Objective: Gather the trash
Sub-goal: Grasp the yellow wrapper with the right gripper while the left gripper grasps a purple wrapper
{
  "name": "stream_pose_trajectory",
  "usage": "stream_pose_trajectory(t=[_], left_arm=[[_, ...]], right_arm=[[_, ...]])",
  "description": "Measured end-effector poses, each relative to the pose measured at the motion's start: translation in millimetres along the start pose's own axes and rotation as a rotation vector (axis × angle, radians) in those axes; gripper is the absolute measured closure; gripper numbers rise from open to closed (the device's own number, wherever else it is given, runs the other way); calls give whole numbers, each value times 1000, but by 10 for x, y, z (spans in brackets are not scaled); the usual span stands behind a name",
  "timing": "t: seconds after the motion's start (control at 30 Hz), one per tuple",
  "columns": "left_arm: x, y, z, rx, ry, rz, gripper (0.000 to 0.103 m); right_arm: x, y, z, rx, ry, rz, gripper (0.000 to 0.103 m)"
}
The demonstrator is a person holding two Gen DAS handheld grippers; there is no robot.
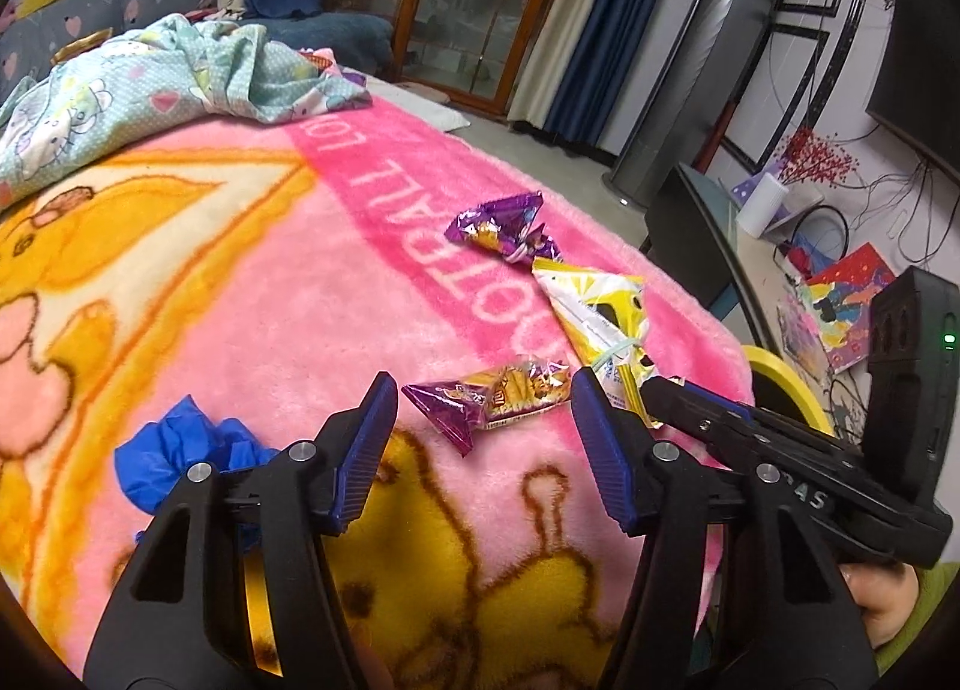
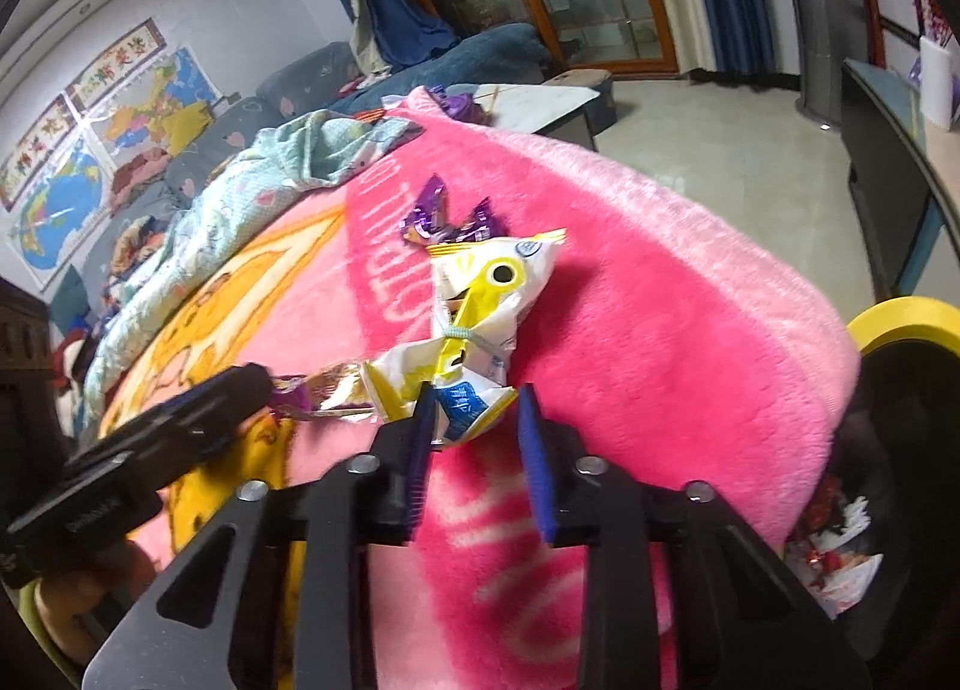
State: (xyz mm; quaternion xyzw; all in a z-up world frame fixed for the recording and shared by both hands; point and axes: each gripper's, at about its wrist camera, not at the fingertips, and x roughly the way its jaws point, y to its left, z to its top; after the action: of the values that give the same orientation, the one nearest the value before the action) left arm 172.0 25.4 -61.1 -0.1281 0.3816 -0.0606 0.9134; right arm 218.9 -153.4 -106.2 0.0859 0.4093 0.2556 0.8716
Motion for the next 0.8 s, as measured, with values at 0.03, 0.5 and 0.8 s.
stream_pose_trajectory(t=[0.03,0.5,0.8], left_arm=[[28,-3,0,-1,7,5,51],[286,-14,-20,-7,76,44,78],[169,-75,-33,13,39,-5,84]], right_arm=[[-8,12,-12,-9,0,-1,79],[-145,9,-59,-49,5,-29,81],[-274,-15,-68,-52,1,-40,82]])
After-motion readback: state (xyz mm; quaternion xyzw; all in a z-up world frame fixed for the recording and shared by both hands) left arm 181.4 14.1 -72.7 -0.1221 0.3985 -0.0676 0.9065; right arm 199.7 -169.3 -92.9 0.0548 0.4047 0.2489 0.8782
